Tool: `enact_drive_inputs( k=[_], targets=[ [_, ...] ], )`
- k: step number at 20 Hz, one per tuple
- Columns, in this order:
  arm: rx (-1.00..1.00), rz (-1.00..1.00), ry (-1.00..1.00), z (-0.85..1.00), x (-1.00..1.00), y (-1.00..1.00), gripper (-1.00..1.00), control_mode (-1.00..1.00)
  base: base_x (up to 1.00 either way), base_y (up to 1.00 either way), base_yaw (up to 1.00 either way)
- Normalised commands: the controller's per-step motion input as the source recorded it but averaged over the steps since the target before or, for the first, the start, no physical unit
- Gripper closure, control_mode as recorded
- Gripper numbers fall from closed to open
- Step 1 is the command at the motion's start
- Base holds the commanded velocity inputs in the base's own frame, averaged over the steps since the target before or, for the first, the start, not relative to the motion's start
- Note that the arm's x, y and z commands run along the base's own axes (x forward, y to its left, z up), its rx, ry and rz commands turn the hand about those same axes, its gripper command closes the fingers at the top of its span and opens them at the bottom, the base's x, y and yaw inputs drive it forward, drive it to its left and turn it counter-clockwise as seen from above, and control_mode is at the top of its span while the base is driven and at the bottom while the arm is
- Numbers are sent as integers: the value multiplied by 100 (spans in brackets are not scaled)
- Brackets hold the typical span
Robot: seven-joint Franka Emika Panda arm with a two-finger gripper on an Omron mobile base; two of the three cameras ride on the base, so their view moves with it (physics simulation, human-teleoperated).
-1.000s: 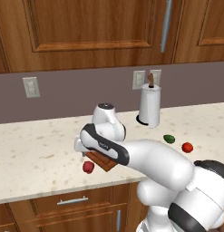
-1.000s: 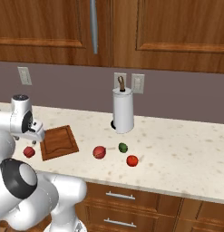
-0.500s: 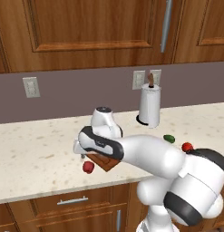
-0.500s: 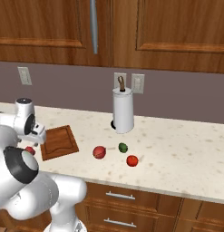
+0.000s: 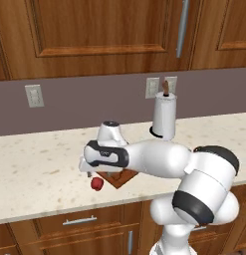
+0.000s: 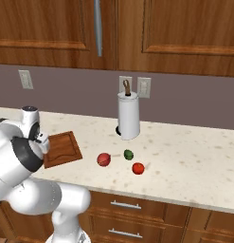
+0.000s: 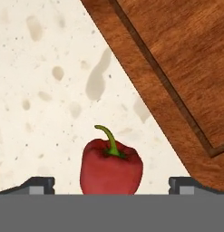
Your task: Place the avocado, onion, tomato, and bell pepper on the cutting board.
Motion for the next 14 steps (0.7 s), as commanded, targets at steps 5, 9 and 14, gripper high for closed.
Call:
enact_drive_inputs(
  k=[5,9,14],
  targets=[
    [0,0,5,-26,6,8,-100,-100,0,0,0],
    [0,0,4,-27,0,7,-100,-100,0,0,0],
    [0,0,4,-29,0,5,-100,-100,0,0,0]
  ],
)
